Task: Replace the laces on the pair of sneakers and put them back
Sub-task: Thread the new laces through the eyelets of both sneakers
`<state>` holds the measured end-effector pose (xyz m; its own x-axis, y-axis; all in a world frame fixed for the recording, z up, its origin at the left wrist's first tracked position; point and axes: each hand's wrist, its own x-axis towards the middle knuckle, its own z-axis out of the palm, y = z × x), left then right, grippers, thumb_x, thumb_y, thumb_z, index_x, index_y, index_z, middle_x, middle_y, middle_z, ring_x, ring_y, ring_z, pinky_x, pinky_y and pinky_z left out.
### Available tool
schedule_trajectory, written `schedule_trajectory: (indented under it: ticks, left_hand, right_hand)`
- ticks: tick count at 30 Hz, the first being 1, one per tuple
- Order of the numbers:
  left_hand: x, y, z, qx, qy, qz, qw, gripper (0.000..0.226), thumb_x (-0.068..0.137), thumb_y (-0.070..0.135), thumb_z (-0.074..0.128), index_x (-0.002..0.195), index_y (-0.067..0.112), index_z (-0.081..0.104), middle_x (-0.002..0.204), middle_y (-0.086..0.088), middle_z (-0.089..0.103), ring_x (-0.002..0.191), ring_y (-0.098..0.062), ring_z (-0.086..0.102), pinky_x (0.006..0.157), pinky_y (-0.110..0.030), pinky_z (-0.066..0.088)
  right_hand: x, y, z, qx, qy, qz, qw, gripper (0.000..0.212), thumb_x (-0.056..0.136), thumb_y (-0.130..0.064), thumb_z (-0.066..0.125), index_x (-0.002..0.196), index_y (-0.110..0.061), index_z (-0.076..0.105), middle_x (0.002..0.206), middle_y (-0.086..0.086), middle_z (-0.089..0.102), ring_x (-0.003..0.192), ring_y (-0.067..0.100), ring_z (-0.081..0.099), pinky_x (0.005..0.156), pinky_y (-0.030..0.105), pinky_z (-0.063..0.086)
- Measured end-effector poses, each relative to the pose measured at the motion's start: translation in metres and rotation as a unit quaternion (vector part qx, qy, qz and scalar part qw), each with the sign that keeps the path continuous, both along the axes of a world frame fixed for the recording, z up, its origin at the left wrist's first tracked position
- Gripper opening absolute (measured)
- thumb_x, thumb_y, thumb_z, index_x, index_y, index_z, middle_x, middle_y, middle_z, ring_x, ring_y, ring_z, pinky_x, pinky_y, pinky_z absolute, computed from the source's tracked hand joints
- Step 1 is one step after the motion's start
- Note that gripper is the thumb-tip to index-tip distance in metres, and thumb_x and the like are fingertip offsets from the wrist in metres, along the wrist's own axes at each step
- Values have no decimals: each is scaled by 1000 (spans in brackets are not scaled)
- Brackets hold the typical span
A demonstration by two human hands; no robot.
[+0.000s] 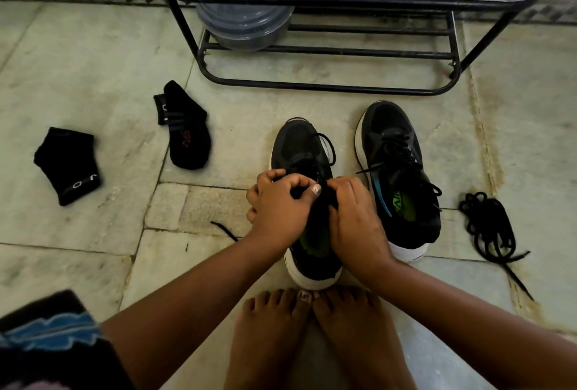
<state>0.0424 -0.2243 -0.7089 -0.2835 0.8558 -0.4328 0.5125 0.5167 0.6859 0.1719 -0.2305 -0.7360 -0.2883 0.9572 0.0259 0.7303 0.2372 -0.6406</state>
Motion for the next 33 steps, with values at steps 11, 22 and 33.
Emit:
schedule_trajectory:
  ticks: [11, 22, 33]
  left_hand:
    - [-12, 9, 18, -8, 146, -116, 982, 18, 84, 43, 64, 101, 44, 67, 153, 7, 23, 139, -18, 3, 107, -43, 12]
    - [-6, 6, -5, 26, 150, -146, 977, 14, 82, 46, 62, 94, 39, 65, 150, 10, 21, 136, -19, 8, 105, -42, 12]
    - [-8, 4, -9, 54, 38, -69, 995, 10, 76, 43, 70, 77, 43, 61, 139, 16, 25, 131, -14, 14, 97, -30, 11]
  right_hand:
    - [-1, 5, -1, -16, -7, -9, 1000, 37, 88, -1, 51, 124, -4, 50, 123, 10, 48, 113, 22, 44, 87, 22, 35]
    - [4, 6, -7, 3, 27, -3, 1000, 24, 90, -10, 49, 113, -6, 53, 113, 8, 51, 104, 20, 48, 85, 27, 42]
    - [8, 6, -5, 19, 14, 32, 999, 31, 84, -8, 45, 114, -2, 52, 115, 12, 51, 105, 23, 49, 84, 24, 39]
